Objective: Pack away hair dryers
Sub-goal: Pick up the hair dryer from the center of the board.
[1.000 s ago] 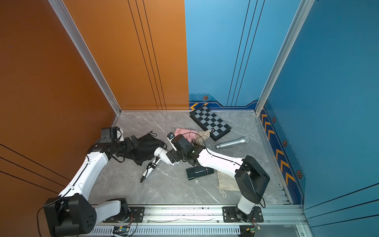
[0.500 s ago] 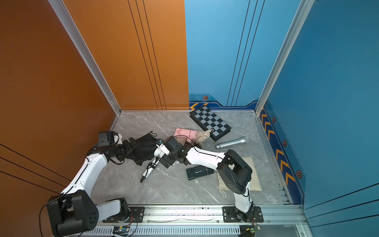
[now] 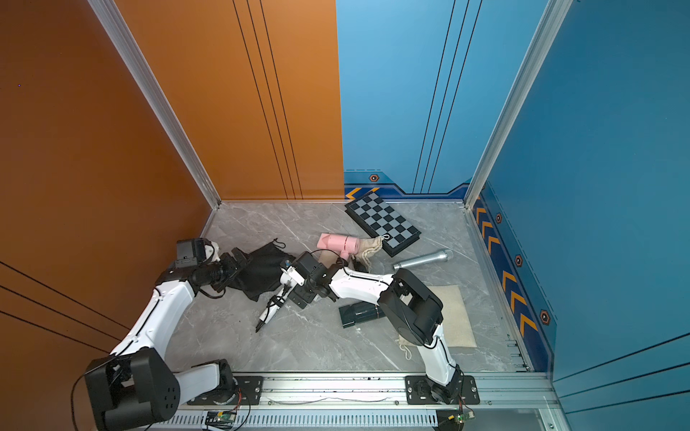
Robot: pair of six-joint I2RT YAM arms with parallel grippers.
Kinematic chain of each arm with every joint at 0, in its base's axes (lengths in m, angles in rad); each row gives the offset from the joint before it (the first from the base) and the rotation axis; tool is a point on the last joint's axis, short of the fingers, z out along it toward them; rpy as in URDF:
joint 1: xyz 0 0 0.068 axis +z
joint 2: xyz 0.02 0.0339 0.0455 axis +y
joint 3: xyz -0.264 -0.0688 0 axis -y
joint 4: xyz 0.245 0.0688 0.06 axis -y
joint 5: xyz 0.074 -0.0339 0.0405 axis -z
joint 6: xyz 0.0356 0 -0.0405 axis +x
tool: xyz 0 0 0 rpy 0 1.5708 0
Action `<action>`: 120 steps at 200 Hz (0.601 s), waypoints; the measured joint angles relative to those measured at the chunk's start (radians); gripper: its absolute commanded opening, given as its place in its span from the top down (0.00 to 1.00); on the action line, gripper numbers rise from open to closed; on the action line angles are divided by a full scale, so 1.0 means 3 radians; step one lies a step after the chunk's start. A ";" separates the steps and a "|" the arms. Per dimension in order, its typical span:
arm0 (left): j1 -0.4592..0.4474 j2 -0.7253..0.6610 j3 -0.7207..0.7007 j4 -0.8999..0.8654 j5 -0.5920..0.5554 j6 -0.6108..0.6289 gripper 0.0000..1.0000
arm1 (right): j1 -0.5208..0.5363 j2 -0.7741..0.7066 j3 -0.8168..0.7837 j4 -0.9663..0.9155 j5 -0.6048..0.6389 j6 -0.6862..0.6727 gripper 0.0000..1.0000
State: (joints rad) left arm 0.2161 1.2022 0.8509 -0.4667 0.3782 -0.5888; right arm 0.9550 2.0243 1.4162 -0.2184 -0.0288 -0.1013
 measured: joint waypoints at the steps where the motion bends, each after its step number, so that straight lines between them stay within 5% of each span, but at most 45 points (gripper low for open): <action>1: 0.0000 0.0000 0.0000 0.0000 -0.0001 0.0000 0.01 | 0.0000 0.0003 0.0003 0.0000 0.0003 0.0000 0.00; 120: 0.0000 -0.0109 0.0000 0.0000 -0.0146 -0.0011 0.03 | -0.0075 0.0092 0.0064 -0.0024 0.0020 -0.0052 0.00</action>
State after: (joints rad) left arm 0.2161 1.1694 0.8509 -0.4667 0.3344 -0.5922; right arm 0.9325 2.0518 1.4353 -0.2256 -0.0227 -0.1169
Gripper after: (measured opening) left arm 0.974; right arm 0.999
